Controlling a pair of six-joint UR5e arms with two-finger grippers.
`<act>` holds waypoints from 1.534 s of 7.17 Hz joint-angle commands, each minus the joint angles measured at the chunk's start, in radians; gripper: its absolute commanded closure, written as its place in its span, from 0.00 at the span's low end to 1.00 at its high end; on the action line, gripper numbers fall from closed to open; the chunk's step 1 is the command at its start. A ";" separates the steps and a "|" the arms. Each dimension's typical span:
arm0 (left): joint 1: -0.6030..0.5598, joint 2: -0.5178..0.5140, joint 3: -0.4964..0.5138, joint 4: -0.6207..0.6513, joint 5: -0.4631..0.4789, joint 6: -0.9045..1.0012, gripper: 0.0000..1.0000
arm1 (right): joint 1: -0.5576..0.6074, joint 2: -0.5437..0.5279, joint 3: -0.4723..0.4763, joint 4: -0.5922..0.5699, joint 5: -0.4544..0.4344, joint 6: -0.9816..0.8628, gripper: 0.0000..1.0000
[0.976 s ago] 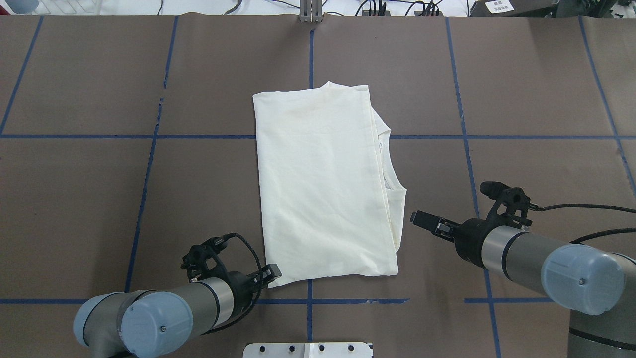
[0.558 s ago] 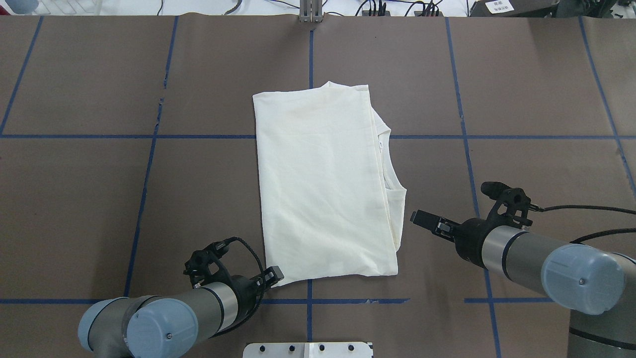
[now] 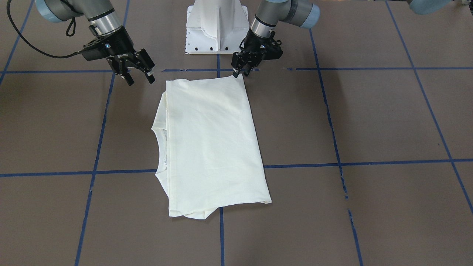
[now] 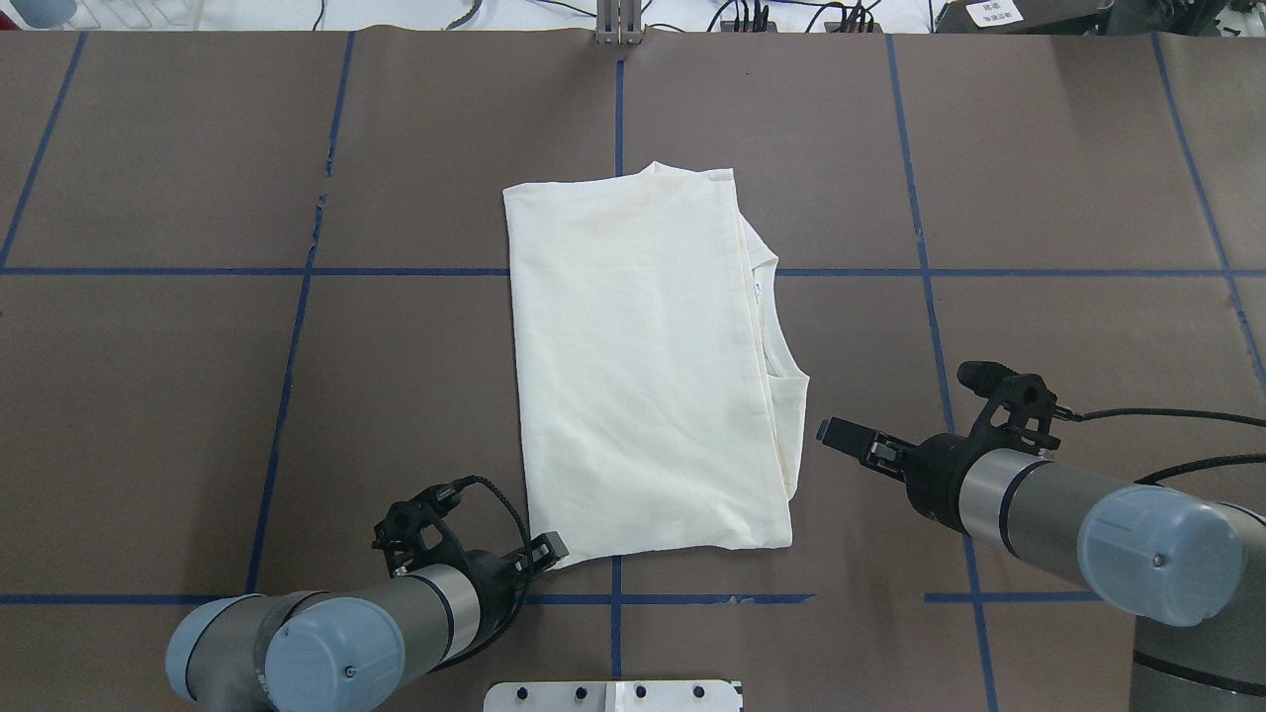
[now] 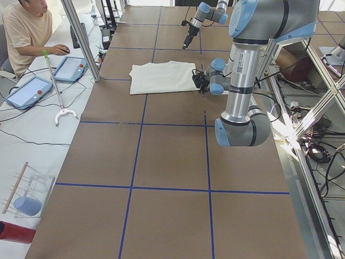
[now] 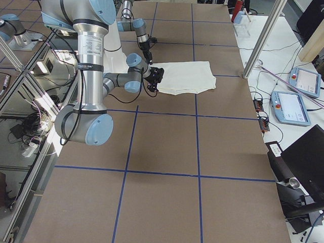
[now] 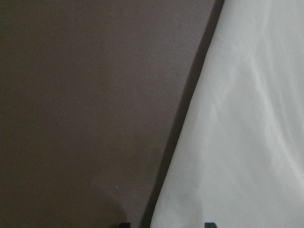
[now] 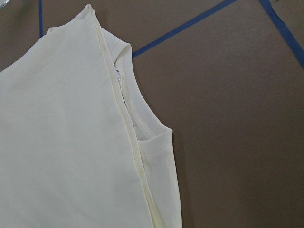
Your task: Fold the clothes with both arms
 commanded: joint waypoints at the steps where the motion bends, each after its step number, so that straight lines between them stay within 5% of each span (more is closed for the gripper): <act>1: 0.000 -0.006 0.006 0.000 0.001 0.003 0.39 | 0.000 0.000 -0.001 0.000 -0.008 0.000 0.00; 11: -0.005 -0.014 0.005 0.000 0.001 0.005 0.59 | 0.000 -0.002 -0.004 0.000 -0.009 0.000 0.00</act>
